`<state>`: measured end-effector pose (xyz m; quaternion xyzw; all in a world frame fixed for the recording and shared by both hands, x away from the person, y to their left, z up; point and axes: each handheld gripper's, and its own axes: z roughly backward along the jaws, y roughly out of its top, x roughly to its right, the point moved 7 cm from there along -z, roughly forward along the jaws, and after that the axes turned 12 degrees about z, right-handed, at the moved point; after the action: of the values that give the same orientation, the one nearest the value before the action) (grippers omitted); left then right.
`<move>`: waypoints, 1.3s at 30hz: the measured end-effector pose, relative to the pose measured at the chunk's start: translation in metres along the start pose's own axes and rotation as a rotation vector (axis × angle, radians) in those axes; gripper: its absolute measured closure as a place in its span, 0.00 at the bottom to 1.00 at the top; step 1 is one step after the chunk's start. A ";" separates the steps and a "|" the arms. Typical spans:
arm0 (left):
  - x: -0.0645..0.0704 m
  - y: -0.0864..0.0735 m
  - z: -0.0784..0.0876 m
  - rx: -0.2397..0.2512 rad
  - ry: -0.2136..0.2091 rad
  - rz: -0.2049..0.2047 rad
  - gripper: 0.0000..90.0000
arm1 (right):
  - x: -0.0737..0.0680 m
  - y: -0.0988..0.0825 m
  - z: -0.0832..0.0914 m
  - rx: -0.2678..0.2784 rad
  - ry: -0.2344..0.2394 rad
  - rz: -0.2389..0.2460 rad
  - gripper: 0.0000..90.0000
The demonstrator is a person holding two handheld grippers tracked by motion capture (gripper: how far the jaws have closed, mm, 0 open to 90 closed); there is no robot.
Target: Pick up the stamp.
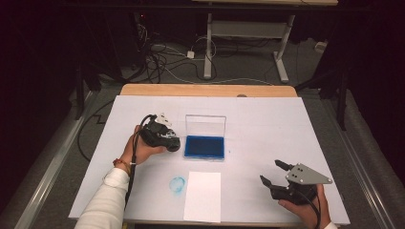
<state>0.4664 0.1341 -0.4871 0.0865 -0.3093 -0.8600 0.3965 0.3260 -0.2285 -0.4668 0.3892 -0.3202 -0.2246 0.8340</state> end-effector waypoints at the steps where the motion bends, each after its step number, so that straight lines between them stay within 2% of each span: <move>1: 0.000 0.000 0.000 0.000 0.007 -0.003 0.60 | 0.000 0.000 0.000 -0.001 -0.001 0.002 0.33; 6: -0.001 0.000 0.001 -0.001 0.040 -0.018 0.60 | 0.000 0.000 0.000 -0.002 0.000 0.003 0.33; 11: -0.002 0.000 0.002 0.007 0.050 -0.015 0.60 | -0.001 0.000 0.000 -0.002 0.001 0.002 0.33; 13: -0.001 0.001 0.004 0.019 0.035 -0.007 0.60 | -0.001 0.000 0.000 -0.001 0.002 0.003 0.33; 19: -0.001 0.001 0.008 0.048 0.043 -0.004 0.60 | -0.001 0.000 0.000 -0.001 0.000 0.001 0.33; 22: -0.003 0.001 0.009 0.065 0.040 0.011 0.60 | -0.001 0.000 0.001 0.003 0.000 0.000 0.33; 33: -0.005 -0.004 0.018 0.187 0.035 0.078 0.60 | -0.001 0.000 0.000 0.001 0.003 -0.001 0.33; 39: -0.002 -0.005 0.025 0.233 0.029 0.093 0.60 | -0.003 0.000 0.000 -0.005 0.004 0.003 0.33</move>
<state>0.4546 0.1493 -0.4702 0.1300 -0.4049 -0.7976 0.4278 0.3243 -0.2267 -0.4681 0.3873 -0.3185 -0.2232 0.8359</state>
